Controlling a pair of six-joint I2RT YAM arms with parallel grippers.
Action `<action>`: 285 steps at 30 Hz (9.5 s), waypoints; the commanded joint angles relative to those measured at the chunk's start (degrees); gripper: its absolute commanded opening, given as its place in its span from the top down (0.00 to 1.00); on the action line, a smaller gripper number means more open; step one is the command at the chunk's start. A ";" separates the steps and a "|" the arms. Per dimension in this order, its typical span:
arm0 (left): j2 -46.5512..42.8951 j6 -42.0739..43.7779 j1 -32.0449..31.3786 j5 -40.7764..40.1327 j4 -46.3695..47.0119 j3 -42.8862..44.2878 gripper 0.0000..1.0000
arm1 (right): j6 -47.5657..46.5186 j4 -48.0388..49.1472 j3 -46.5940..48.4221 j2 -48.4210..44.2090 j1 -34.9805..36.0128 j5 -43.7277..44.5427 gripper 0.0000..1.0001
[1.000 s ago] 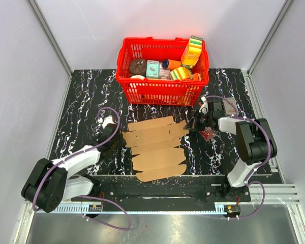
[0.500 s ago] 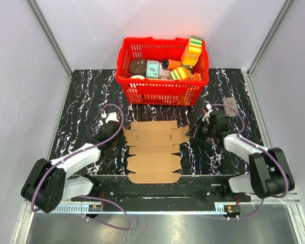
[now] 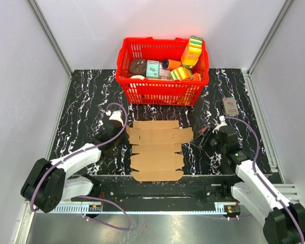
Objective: Fold the paper box
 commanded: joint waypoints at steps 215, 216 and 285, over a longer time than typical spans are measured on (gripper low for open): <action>-4.40 18.88 -1.86 39.43 15.90 24.00 0.42 | -43.78 -13.00 31.96 19.08 11.24 -26.20 1.00; -3.68 18.79 -1.86 38.99 15.46 24.54 0.43 | -44.04 -13.53 32.05 19.00 11.15 -26.91 1.00; 2.39 25.38 -9.85 31.70 -5.73 31.58 1.00 | -41.85 -9.14 29.85 18.65 11.41 -17.16 1.00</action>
